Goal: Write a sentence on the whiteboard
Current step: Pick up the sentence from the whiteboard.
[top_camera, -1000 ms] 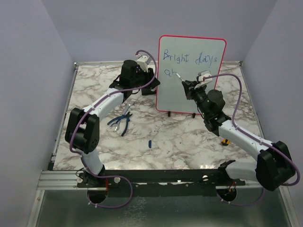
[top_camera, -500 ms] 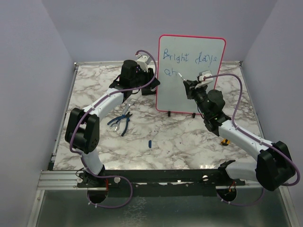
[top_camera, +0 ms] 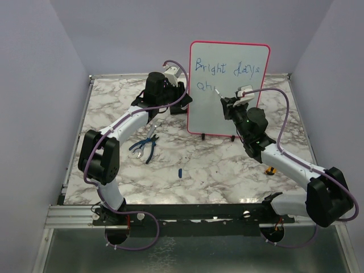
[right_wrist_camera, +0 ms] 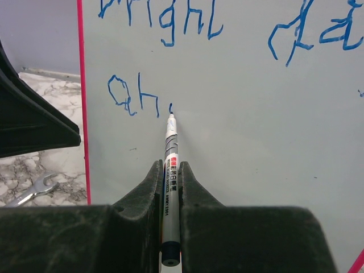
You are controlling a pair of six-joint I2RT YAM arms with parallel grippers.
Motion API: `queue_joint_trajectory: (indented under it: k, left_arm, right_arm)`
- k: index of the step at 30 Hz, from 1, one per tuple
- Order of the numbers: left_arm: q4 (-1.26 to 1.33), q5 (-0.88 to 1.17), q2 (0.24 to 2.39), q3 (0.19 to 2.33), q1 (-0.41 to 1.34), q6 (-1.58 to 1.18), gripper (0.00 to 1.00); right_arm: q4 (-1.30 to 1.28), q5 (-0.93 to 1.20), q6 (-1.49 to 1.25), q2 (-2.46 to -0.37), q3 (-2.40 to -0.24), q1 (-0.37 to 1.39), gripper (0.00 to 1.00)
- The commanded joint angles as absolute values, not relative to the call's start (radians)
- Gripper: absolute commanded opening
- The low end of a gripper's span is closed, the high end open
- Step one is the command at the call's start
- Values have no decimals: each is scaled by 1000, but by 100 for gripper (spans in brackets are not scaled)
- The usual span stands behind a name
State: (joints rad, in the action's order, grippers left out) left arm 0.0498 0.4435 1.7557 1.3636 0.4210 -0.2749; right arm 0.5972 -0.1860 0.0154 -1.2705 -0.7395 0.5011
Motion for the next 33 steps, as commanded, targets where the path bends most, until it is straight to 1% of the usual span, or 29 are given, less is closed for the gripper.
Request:
queue_joint_trajectory:
  k: [1,14,33]
  left_arm:
    - [44,448,1721,1359,425,-265,36]
    - [44,449,1722,1360,425,-264,36]
    - [44,451,1720,1362,425,-264,36]
  right_arm:
    - [592,-233,15,-1277,-753,501,1]
    - [607,-261,37,-1271,-766,501,1]
    - [599,-189,42,-1320,-805,502,1]
